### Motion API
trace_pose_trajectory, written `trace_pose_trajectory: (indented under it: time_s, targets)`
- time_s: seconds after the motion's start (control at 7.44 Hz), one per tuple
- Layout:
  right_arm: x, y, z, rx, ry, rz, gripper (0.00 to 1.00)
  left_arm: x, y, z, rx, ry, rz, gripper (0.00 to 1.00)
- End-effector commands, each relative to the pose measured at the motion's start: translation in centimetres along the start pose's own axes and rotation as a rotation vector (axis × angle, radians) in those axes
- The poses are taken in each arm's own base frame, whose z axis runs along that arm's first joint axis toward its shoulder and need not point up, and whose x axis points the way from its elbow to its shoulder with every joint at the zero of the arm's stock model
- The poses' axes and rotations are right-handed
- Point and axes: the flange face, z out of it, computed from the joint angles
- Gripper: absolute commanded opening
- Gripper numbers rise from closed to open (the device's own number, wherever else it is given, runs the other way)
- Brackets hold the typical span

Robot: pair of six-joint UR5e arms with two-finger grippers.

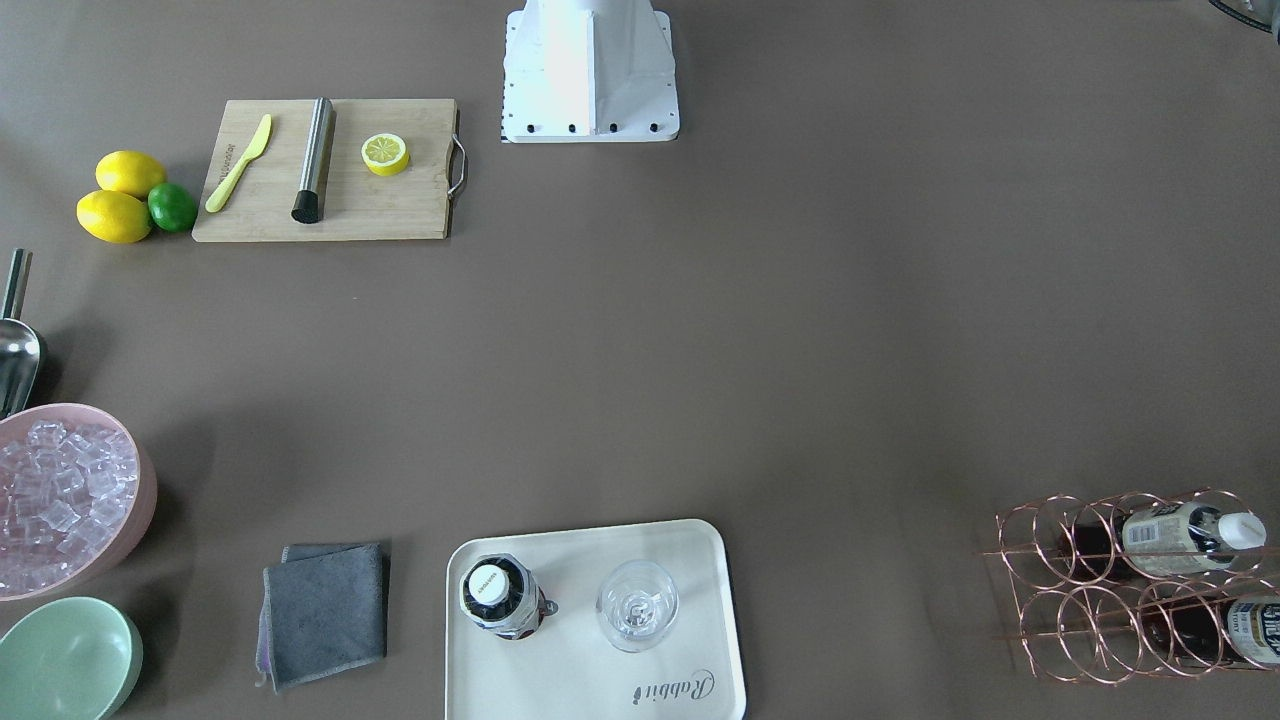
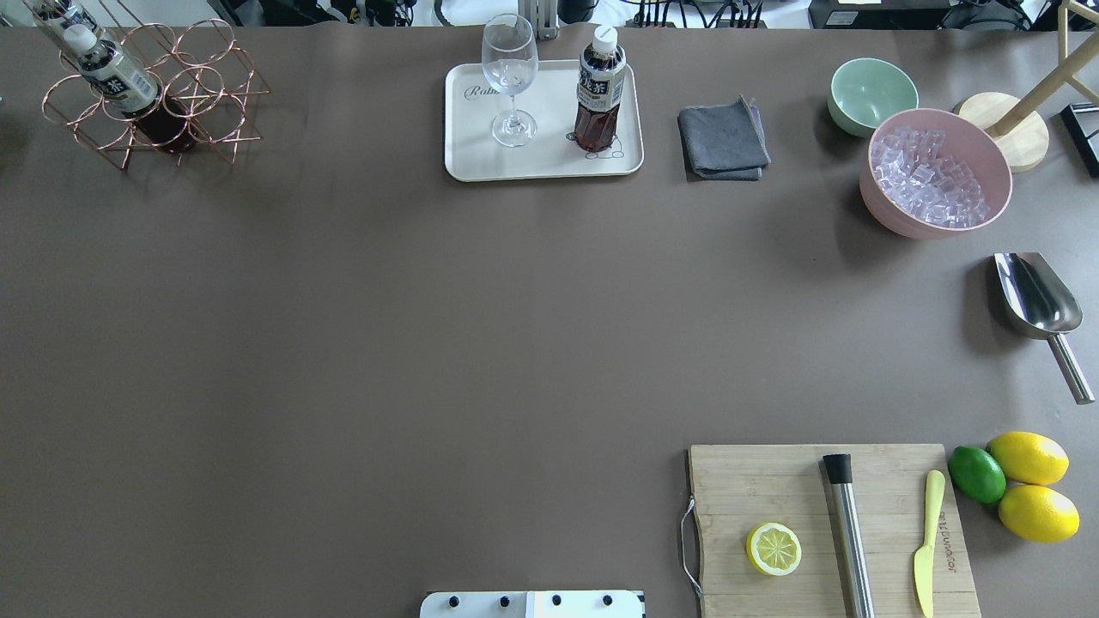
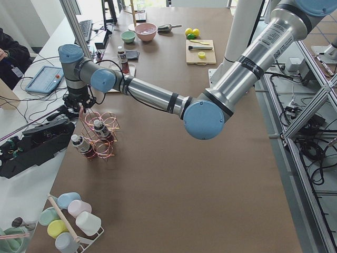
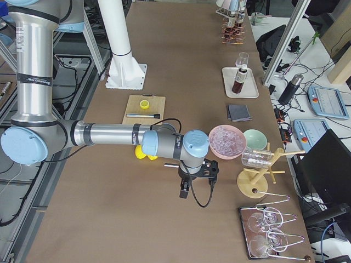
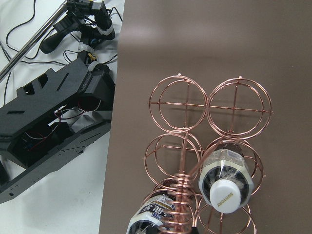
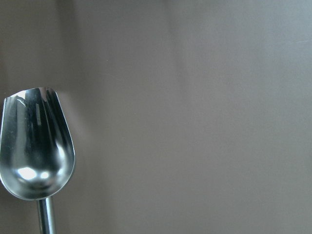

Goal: Take tea from basket to plate

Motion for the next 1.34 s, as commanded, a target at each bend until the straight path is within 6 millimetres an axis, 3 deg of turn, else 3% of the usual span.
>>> trace_pose_trajectory:
  time_s: [0.0, 0.27, 0.67, 0.94, 1.08, 1.21]
  targets:
    - [1.4, 1.0, -0.1, 0.035, -0.005, -0.157, 1.0, 0.1, 0.0, 0.1, 0.0, 0.002, 0.0, 0.0]
    - [2.4, 1.3, -1.1, 0.062, -0.033, -0.19, 1.0, 0.1, 0.0, 0.2, 0.001, 0.005, -0.002, 0.0]
    - [2.8, 1.2, -0.8, 0.055, -0.025, -0.172, 1.0, 0.5, 0.4, 0.8, 0.0, 0.016, -0.004, 0.0]
    - [3.2, 1.3, -0.2, 0.041, -0.032, -0.161, 1.0, 0.7, 0.3, 1.0, 0.002, 0.021, -0.008, 0.81]
    - [3.0, 1.0, -0.5, 0.048, -0.03, -0.167, 1.0, 0.6, 0.3, 0.7, 0.004, 0.017, -0.008, 0.97]
    - [2.9, 0.9, -0.6, 0.051, -0.027, -0.17, 1.0, 0.6, 0.2, 0.6, 0.007, 0.016, -0.014, 0.97]
